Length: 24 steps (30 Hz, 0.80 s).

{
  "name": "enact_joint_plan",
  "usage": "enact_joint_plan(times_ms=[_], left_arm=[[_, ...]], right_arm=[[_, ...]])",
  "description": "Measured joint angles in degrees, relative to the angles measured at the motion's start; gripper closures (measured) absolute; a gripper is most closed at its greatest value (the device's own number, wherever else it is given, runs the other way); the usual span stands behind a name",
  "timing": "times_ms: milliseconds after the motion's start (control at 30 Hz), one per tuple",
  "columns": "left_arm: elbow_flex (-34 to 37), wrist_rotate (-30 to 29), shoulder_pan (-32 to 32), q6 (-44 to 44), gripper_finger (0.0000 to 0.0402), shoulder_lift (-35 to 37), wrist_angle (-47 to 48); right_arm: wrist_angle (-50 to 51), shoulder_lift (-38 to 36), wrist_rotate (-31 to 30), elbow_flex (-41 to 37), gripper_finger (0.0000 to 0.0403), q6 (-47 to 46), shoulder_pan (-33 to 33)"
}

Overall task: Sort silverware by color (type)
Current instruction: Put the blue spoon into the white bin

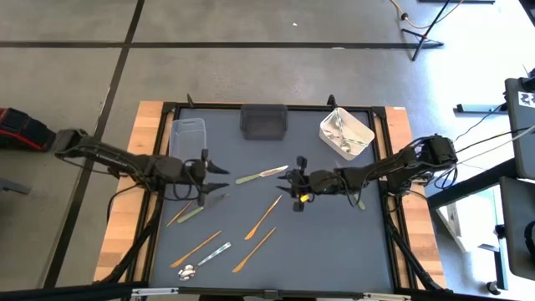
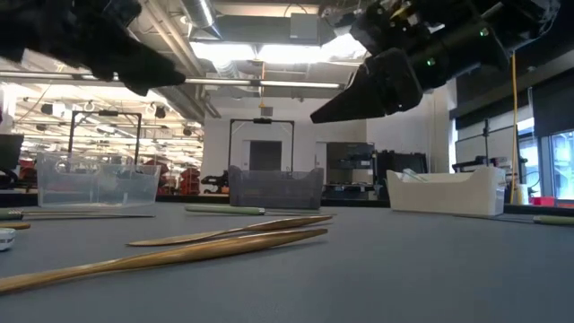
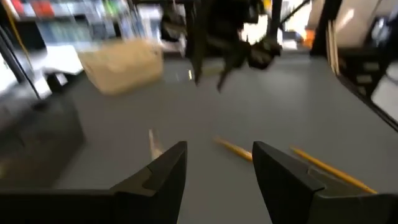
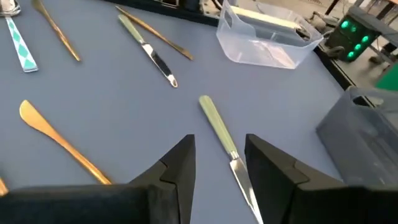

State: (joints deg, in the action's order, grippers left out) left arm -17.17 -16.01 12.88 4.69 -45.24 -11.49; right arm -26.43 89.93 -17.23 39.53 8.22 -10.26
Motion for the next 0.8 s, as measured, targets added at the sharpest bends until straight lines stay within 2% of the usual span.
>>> enact_joint_plan(times_ms=[167,433,633,800], left_arm=[[-11.25,-1.83,8.42,12.19,0.0223,-7.47,15.48],[-32.24,-3.06,18.78,28.88,0.0223,-22.21,42.24],[-40.06,-2.01,26.37,31.93,0.0223,-32.45,47.83],[-41.31,3.09,29.94,33.93,0.0223,-39.15,50.17]], right_arm=[[-0.85,0.0,2.77,0.0,0.0274,1.17,0.11],[-2.15,0.0,1.81,-0.02,0.0274,0.51,-0.46],[-3.41,0.0,1.28,-0.02,0.0274,-0.34,-2.96],[-4.71,0.0,-0.99,-0.02,0.0274,-1.13,-4.73]])
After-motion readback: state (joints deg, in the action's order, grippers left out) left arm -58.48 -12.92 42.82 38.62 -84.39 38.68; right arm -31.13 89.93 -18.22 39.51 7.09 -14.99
